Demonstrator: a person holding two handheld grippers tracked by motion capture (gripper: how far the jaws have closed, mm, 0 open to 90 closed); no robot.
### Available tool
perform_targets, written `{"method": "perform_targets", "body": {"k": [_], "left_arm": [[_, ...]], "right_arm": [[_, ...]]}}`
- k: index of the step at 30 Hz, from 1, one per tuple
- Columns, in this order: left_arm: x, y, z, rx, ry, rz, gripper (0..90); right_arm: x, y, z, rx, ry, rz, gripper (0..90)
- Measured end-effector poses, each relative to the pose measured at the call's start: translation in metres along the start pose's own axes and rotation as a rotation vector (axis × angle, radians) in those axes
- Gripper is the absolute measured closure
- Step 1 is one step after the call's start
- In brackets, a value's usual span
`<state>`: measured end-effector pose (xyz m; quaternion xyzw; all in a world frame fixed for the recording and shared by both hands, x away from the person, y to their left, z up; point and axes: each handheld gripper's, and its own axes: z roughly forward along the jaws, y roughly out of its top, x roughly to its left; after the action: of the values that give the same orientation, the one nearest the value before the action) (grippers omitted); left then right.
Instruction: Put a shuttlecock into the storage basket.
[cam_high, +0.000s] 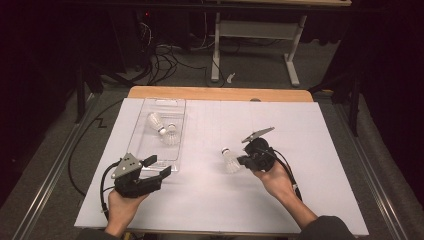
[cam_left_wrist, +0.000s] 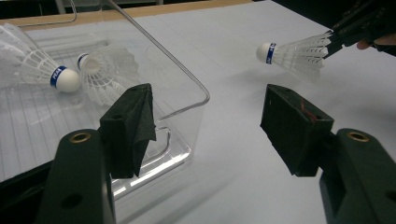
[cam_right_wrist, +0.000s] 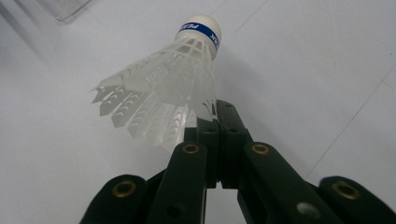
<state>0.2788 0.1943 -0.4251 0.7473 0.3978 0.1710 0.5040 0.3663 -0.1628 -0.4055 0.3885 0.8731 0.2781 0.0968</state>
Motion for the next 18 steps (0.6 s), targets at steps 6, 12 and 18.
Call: {"method": "perform_targets", "body": {"k": [6,12,18], "left_arm": [[-0.001,0.006,0.006,0.005,-0.019,0.004,35.4],[-0.003,0.009,0.011,0.013,-0.030,0.011,35.6],[-0.005,0.012,0.015,0.018,-0.032,0.022,35.8]], "right_arm": [[0.000,0.002,0.000,0.003,0.002,0.004,90.0],[0.000,0.003,0.001,0.003,0.000,0.003,90.0],[0.000,0.004,0.002,0.007,0.000,0.010,90.0]]}}
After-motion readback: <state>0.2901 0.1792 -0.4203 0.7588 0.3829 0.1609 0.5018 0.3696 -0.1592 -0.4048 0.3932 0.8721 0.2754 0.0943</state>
